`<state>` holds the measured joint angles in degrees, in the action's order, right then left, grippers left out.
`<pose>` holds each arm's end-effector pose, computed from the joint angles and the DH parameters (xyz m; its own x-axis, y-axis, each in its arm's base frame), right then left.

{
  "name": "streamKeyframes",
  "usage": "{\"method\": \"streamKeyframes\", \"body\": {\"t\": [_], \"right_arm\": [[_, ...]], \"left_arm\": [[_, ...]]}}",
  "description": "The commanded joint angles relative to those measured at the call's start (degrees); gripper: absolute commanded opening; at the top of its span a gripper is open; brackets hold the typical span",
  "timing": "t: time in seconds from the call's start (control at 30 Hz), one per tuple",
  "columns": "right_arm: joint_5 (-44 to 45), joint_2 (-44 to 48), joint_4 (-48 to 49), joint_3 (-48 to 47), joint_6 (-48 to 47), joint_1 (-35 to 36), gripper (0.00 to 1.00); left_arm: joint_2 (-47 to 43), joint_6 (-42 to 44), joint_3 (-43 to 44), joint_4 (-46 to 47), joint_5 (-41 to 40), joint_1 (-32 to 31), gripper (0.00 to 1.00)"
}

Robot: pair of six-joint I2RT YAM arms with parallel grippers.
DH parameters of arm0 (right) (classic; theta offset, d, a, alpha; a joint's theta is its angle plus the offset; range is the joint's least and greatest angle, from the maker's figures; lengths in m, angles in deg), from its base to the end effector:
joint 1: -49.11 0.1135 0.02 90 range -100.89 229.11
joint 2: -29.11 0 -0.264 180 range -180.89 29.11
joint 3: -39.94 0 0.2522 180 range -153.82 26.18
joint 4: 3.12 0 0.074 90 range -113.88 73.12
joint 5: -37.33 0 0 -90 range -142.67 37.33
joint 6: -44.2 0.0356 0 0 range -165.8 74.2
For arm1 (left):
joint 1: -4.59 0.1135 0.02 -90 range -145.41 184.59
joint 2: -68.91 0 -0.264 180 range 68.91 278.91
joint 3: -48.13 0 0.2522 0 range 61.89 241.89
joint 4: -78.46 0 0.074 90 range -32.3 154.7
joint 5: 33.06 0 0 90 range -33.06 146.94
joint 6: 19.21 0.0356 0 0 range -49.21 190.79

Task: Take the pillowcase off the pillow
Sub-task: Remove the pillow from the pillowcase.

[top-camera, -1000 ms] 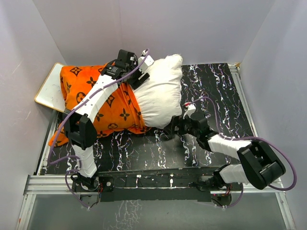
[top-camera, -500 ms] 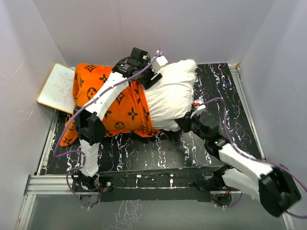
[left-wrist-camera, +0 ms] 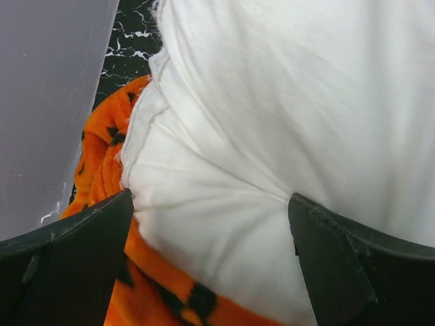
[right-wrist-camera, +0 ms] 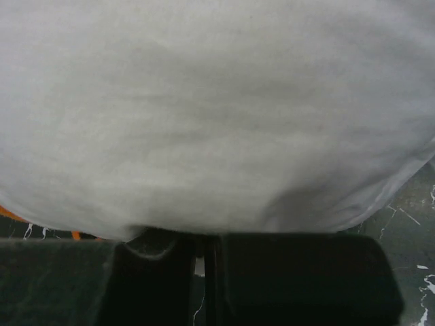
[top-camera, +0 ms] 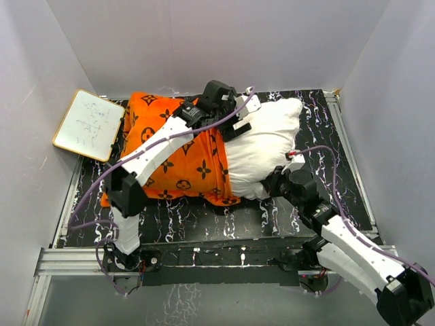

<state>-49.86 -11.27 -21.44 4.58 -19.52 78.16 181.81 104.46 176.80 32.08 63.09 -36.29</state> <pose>0.1501 0.0814 0.2191 -0.5079 0.2238 -0.8319 -0.2462 0.8877 0.3891 0.3450 -0.3037 0.3695 0.0790 0.6607 -0.7465 0.8130 0.3906 0.4318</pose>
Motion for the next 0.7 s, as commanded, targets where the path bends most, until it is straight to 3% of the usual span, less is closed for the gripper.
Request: {"method": "streamKeyframes", "body": {"t": [0.0, 0.2, 0.37, 0.47, 0.67], "right_arm": [[1.84, -5.55, 6.37, -6.93, 7.15, 0.64, 0.08], [7.0, -15.17, -2.02, -18.23, 10.63, 1.16, 0.08], [10.81, -15.71, -4.07, -21.08, 14.09, 3.88, 0.08], [14.0, -15.43, -5.04, -21.72, 14.81, 7.57, 0.08], [17.36, -13.81, -8.47, -21.59, 17.49, 9.19, 0.08]], "left_arm": [[-13.18, -0.2, -7.68, -2.45, 0.67, -4.09, 0.97], [-29.31, -1.34, -20.06, -1.83, 3.61, -6.54, 0.97], [-36.01, -2.7, -35.65, -0.28, 1.33, -10.34, 0.97], [-35.48, -5.04, -39.78, 3.84, -1.42, -10.82, 0.97], [-28.64, -6.07, -39.51, 13.41, -9.75, -10.8, 0.97]]}}
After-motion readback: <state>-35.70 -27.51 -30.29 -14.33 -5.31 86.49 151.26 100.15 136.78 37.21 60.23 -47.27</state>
